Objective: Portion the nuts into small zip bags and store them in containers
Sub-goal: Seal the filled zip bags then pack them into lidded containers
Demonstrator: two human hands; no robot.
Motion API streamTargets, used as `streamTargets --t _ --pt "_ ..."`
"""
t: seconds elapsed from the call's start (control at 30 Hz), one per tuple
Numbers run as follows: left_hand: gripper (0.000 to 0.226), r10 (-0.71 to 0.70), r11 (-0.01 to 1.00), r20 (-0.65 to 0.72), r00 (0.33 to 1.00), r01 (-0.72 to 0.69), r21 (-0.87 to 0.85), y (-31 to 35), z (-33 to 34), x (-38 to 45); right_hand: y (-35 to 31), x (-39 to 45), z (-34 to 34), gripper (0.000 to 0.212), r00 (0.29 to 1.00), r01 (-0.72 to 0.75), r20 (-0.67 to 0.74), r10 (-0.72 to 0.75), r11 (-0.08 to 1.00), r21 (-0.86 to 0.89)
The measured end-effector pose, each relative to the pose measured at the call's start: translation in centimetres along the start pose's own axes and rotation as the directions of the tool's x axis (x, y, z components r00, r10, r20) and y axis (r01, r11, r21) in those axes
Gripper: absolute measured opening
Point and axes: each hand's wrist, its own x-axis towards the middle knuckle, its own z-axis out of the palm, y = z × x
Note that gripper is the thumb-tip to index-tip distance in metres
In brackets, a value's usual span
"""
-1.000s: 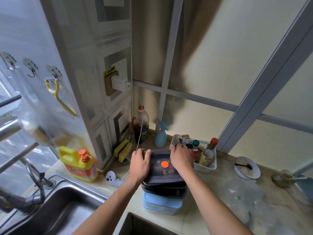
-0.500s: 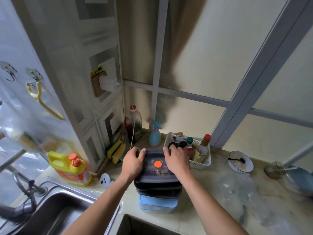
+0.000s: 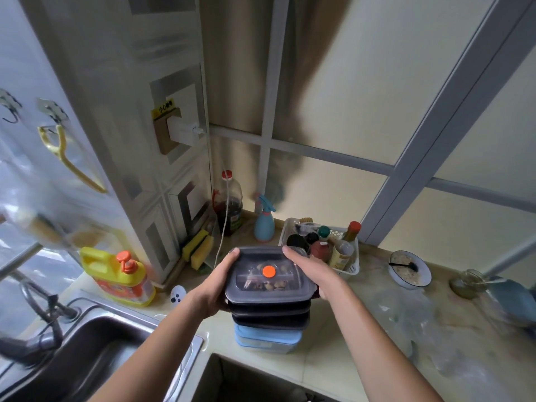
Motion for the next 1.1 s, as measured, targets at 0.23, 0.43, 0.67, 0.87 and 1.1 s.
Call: streamTargets --t 0.23,0.43,0.67,0.87,1.1 --pt "0.084 -0.006 0.997 -0.186 0.983 0.021 0.078 1.3 1.0 -0.5 -0.4 -1.6 -0.2 0.086 0.998 0.018 0.051 -0.028 0.98 0.196" --pt "0.086 -0.082 0.989 -0.143 0.986 0.098 0.109 1.3 2.2 -0.8 1.6 -1.9 -1.5 0.049 0.981 -0.078 0.193 -0.003 0.91 0.408" --pt "0.087 -0.107 0.975 -0.27 0.957 0.155 0.162 1.7 4.0 -1.5 4.2 -2.4 -1.4 0.067 0.98 -0.146 0.19 0.059 0.865 0.481" --pt "0.088 0.055 0.989 -0.31 0.949 -0.009 0.149 2.3 6.8 -1.8 5.3 -1.9 -2.8 0.086 0.994 -0.077 0.104 0.031 0.875 0.477" --pt "0.112 0.095 0.983 -0.335 0.937 -0.036 0.178 1.9 13.4 -1.3 6.8 -1.2 -9.0 0.059 0.984 -0.054 0.169 -0.061 0.796 0.602"
